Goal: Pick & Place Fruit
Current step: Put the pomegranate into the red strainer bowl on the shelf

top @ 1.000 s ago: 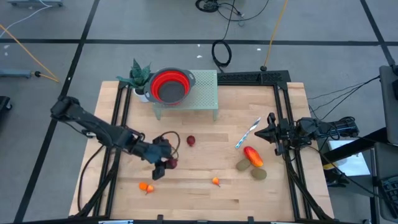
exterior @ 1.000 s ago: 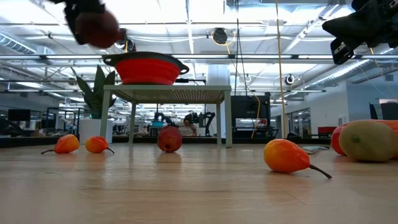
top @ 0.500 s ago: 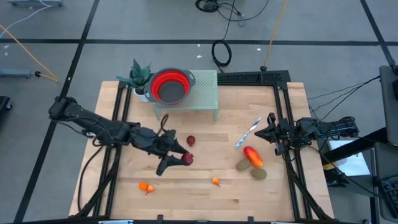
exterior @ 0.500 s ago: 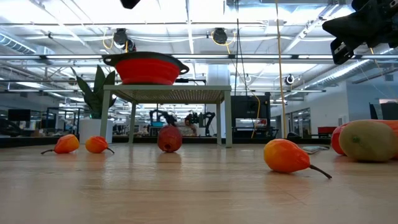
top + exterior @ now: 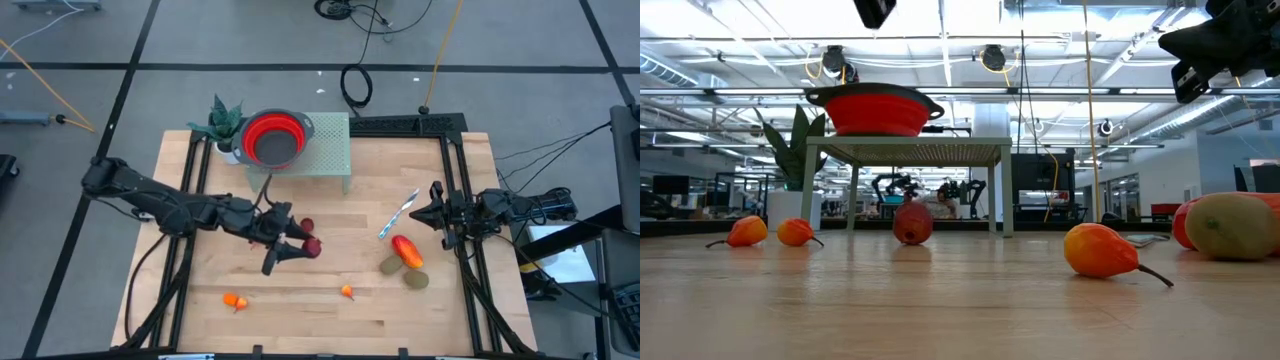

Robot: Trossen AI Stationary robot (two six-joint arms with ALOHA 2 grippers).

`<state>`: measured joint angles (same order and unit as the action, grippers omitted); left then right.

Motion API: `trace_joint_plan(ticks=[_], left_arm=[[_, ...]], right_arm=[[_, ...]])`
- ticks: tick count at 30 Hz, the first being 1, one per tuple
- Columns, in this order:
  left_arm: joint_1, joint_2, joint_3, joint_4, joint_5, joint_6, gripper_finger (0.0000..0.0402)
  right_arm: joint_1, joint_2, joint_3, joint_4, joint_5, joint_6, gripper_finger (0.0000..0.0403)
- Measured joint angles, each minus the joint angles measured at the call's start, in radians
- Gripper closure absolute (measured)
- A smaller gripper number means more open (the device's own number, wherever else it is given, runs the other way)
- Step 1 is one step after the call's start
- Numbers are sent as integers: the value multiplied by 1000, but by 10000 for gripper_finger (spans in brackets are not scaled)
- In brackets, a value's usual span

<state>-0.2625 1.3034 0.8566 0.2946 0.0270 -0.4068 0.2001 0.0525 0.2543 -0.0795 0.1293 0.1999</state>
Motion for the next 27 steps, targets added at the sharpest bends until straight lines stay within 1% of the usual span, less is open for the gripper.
trace_joint_plan(ticks=[7, 12, 14, 20, 27], left_arm=[[18, 12, -231, 382, -13, -149, 211], [18, 12, -352, 679, -34, -186, 211], [18, 12, -388, 770, -36, -196, 211], [14, 12, -443, 1009, -6, -198, 211], [5, 12, -444, 1223, 30, -208, 211]], right_arm=[[0, 0, 0, -1, 0, -2, 403], [0, 0, 0, -1, 0, -2, 403], [0, 0, 0, -1, 0, -2, 403], [0, 0, 0, -1, 0, -2, 403], [0, 0, 0, -1, 0, -2, 403]])
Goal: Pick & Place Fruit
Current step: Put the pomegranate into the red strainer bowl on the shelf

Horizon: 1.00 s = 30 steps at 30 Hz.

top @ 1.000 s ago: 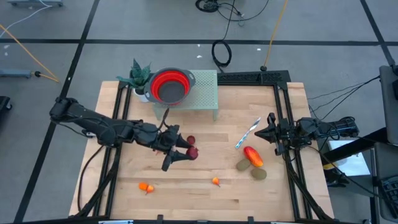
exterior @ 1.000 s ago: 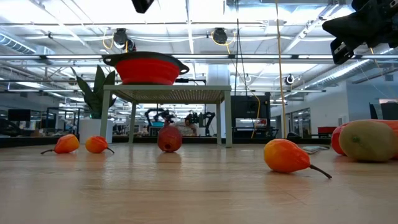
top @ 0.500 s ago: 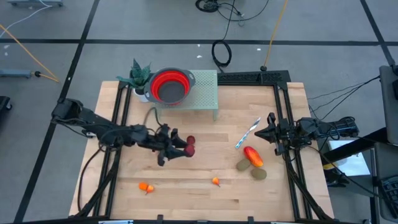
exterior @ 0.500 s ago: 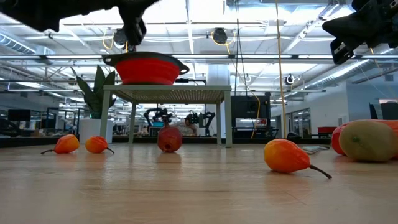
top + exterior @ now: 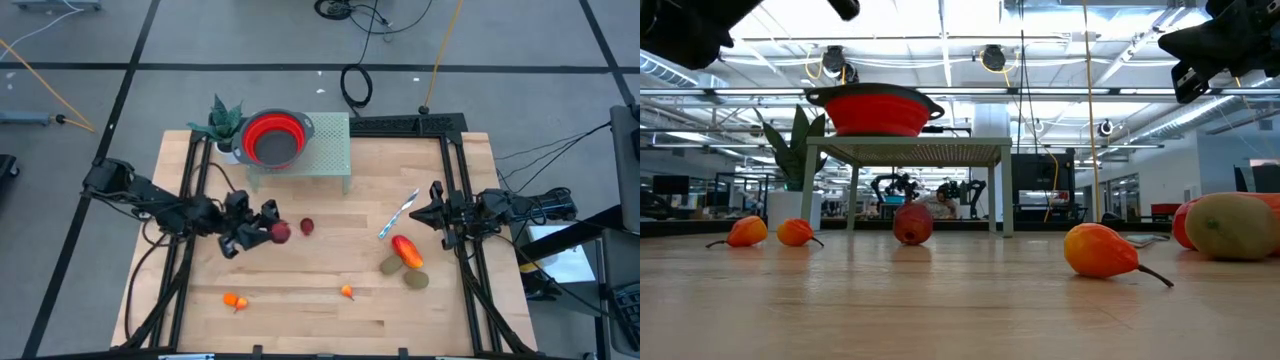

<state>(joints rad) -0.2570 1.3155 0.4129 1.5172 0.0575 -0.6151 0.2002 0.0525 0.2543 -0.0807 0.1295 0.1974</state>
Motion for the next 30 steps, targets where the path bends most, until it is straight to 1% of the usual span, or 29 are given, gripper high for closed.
trace_joint_plan(ticks=[2, 8, 17, 20, 25, 30], left_arm=[[-6, -2, 2, 46, 7, -19, 211], [-30, -24, 6, 49, 30, -65, 211], [-40, -23, 6, 48, 29, -47, 211], [-40, -23, 6, 48, 32, 12, 211], [-40, -23, 6, 48, 60, 185, 211], [-41, -23, 6, 48, 101, 326, 211]], right_arm=[[0, 0, 0, -1, 0, 0, 403], [0, 0, 0, -4, 1, 0, 403], [0, 0, 0, -6, 3, 0, 403], [0, 0, 0, -6, 3, 0, 403], [0, 0, 0, -6, 4, 0, 403], [0, 0, 0, -6, 4, 0, 403]])
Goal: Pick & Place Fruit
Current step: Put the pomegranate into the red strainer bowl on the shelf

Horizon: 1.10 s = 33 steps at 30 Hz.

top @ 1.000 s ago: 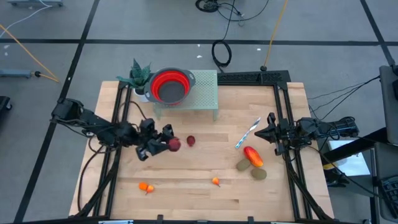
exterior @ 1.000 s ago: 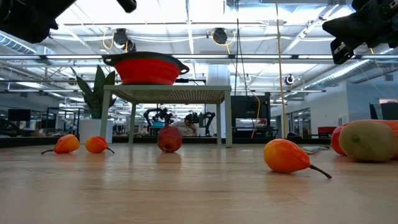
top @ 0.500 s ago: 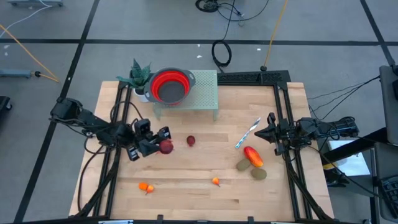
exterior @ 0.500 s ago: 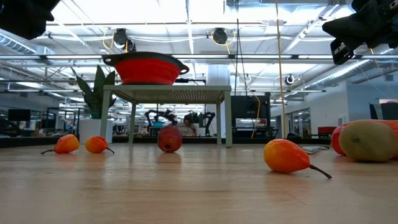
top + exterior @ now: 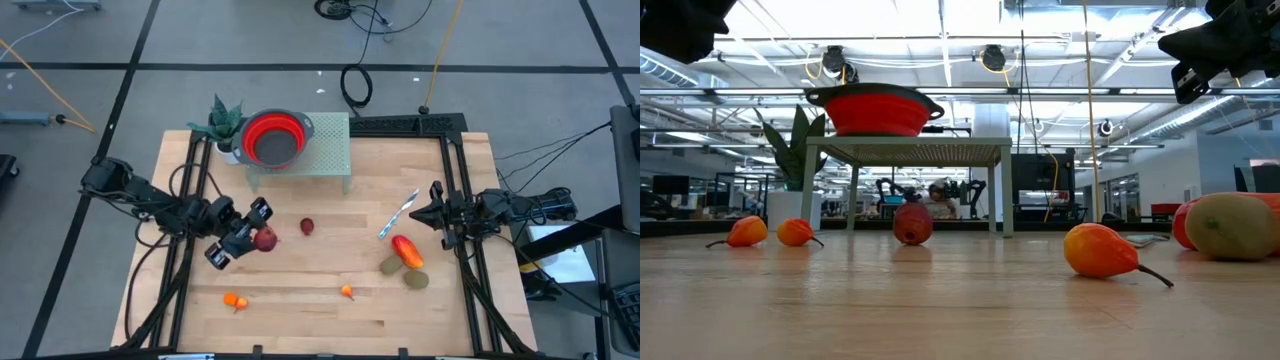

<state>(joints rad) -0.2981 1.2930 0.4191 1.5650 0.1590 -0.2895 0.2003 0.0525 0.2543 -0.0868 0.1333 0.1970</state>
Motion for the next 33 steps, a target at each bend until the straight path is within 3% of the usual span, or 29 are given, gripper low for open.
trace_joint_plan(ticks=[10, 24, 27, 33], left_arm=[[0, 0, 42, 0, 119, 171, 211], [0, 0, 63, 0, 154, 179, 211], [-1, 0, 63, -16, 111, 147, 211], [0, 0, 63, -234, -112, -26, 211]], right_arm=[[0, 0, 0, 0, 0, 0, 403], [0, 0, 0, 0, 0, 0, 403], [0, 0, 0, 0, 0, 0, 403], [0, 0, 0, 0, 0, 0, 403]])
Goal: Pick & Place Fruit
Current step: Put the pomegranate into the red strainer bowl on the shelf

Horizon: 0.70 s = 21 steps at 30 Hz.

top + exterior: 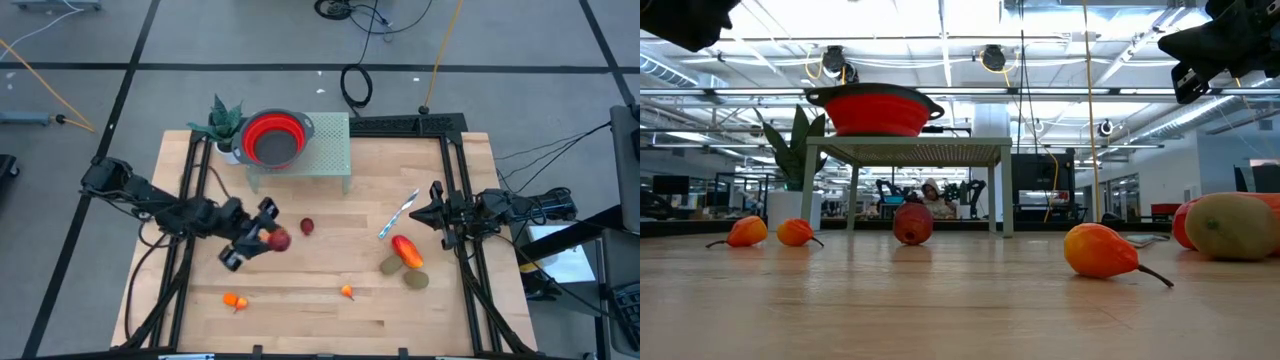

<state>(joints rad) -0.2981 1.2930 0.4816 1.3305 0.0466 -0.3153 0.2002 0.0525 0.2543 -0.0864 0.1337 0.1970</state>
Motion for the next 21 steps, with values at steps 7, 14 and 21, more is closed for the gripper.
trace_joint_plan(ticks=[7, 14, 21], left_arm=[[-5, 0, 0, -283, -136, -80, 211], [-34, 0, 0, -369, -309, 110, 211], [-77, 0, 0, -370, -560, 361, 211]], right_arm=[[0, 0, 0, 0, 0, 0, 403], [0, 0, 0, 0, 0, 0, 403], [0, 0, 0, 0, 0, 0, 403]])
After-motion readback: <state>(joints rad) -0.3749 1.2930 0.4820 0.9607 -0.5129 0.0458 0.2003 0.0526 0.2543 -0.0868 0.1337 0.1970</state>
